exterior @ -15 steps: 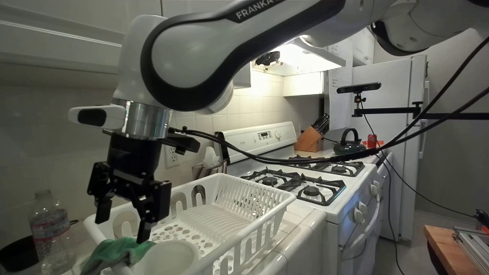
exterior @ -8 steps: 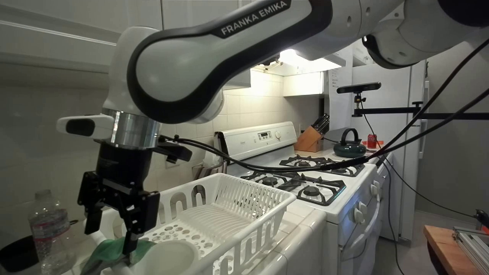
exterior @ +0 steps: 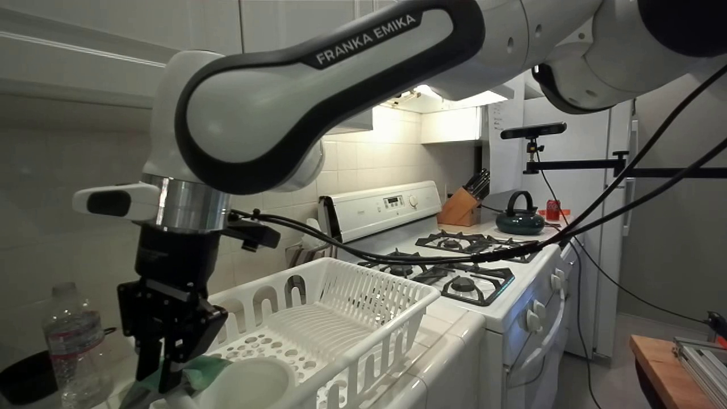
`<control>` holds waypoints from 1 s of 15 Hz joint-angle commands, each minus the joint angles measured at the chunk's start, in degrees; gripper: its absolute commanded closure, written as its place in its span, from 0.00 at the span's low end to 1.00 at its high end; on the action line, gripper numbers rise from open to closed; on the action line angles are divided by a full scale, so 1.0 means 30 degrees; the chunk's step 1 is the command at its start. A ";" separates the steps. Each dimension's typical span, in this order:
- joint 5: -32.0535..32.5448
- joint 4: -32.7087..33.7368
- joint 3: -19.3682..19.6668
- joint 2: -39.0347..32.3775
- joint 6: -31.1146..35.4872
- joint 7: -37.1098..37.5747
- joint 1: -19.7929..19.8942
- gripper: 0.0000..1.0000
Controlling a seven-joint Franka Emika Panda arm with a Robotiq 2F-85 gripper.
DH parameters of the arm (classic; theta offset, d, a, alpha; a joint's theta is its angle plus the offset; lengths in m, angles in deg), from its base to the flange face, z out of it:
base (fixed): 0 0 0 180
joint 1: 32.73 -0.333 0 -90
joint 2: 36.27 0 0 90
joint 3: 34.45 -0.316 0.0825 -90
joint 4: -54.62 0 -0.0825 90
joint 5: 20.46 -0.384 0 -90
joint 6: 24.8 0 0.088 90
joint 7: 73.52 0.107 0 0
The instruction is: Put the green rag on the left corner of the white basket
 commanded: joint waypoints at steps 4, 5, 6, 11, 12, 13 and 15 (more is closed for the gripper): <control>0.0072 0.1741 -0.0091 -0.0762 -0.1306 0.0778 -0.0263 1.00; -0.0140 0.1610 -0.0032 -0.0544 -0.1200 0.0739 -0.0301 1.00; -0.0199 0.1595 -0.0105 -0.0372 -0.1120 0.0738 -0.0285 0.99; -0.0216 0.2323 -0.0435 -0.0279 -0.0882 0.0700 -0.0384 0.99; -0.0158 0.2491 -0.0470 -0.0348 -0.0776 0.0713 -0.0444 0.99; -0.0194 0.2652 -0.0563 -0.0399 -0.0806 0.0675 -0.0456 0.99; -0.0121 0.2933 -0.0608 -0.0508 -0.0601 0.0686 -0.0580 0.99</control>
